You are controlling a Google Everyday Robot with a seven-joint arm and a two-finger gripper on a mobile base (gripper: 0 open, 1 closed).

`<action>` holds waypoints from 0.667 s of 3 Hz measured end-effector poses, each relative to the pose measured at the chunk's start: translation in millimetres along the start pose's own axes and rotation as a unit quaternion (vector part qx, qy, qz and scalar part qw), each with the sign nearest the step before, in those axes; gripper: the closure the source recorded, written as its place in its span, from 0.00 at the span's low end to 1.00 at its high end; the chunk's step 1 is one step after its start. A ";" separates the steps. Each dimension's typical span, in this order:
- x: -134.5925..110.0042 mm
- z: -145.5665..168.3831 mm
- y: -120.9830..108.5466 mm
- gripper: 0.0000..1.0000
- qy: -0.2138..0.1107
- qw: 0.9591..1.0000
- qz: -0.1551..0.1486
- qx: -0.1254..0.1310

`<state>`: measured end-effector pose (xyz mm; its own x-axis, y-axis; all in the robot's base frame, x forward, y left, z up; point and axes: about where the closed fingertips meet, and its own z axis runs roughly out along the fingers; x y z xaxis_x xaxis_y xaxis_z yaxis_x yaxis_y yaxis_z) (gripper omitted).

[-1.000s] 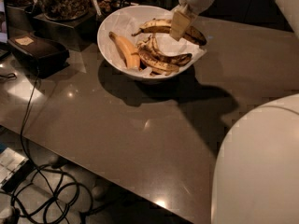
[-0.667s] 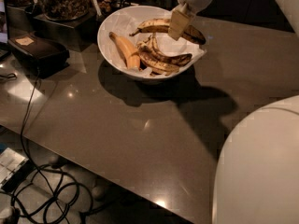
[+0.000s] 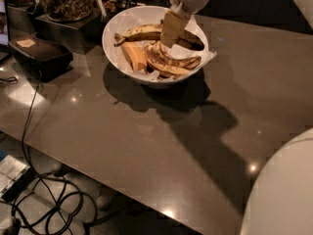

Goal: Pick banana from white bowl

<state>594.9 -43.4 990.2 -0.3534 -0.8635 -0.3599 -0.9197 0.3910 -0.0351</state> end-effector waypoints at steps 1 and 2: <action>-3.7 0.6 -3.7 1.00 -0.007 1.000 0.001 0.007; -6.7 0.2 15.3 1.00 -0.011 1.000 0.001 0.002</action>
Offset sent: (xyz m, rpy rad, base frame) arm -0.0459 0.0183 -0.0042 0.0095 0.0360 0.0063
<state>583.2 -31.5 991.9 -0.3516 -0.8557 -0.3796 -0.9182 0.3942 -0.0380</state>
